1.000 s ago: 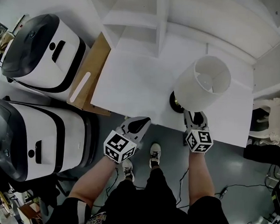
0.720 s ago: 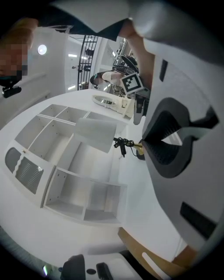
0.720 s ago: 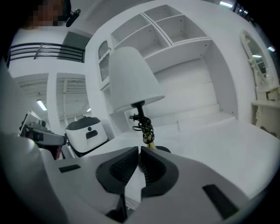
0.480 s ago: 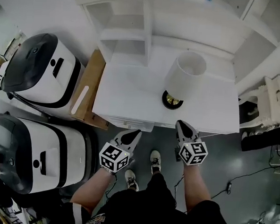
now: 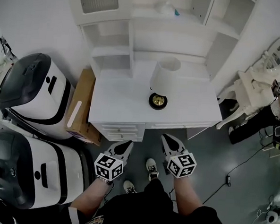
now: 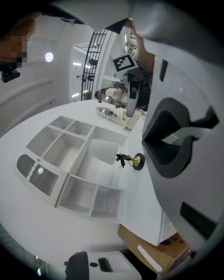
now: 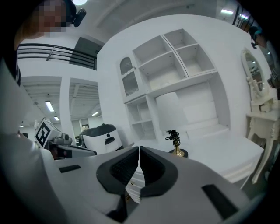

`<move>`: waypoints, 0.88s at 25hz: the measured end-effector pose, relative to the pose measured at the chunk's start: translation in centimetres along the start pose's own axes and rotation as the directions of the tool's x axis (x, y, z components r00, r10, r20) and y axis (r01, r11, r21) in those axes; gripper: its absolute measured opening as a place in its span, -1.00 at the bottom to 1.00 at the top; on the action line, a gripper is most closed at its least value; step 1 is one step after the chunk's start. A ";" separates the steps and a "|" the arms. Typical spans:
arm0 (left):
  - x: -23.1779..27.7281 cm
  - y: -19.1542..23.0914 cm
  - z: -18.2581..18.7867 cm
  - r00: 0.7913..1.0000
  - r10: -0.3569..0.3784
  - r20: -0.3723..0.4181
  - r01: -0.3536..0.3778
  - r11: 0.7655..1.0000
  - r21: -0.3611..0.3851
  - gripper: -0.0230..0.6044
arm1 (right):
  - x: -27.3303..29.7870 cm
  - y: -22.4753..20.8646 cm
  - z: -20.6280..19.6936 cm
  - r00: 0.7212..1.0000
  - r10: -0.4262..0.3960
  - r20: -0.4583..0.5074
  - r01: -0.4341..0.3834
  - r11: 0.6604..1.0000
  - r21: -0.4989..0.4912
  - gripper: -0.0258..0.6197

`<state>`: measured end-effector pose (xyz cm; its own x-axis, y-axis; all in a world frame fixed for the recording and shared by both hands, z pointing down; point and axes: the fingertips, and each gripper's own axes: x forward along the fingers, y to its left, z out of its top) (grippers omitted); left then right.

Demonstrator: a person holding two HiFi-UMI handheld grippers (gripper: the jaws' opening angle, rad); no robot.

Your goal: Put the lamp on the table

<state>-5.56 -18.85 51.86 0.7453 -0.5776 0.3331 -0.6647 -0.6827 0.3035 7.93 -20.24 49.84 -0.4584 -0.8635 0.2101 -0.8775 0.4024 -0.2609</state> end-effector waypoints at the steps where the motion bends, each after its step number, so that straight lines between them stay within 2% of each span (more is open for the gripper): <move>1: -0.6 -0.4 -0.2 1.000 -0.011 -0.003 0.011 1.000 0.000 -0.91 | -0.8 0.7 -0.2 1.000 -0.008 0.001 0.008 1.000 0.006 -0.83; 11: -4.8 -4.2 -2.7 0.995 -0.102 -0.022 0.102 0.995 0.002 -0.91 | -6.7 5.6 -2.3 0.998 -0.064 -0.012 0.064 0.998 0.021 -0.83; 22: -5.0 -7.7 -3.3 0.997 -0.078 -0.009 0.078 0.997 -0.009 -0.91 | -10.3 5.7 -1.2 1.000 -0.026 -0.016 0.026 0.999 -0.019 -0.83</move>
<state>-4.33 -9.17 50.82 0.7945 -0.5185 0.3161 -0.6049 -0.7215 0.3370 7.44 -8.68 47.34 -0.4376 -0.8688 0.2318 -0.8916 0.3857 -0.2373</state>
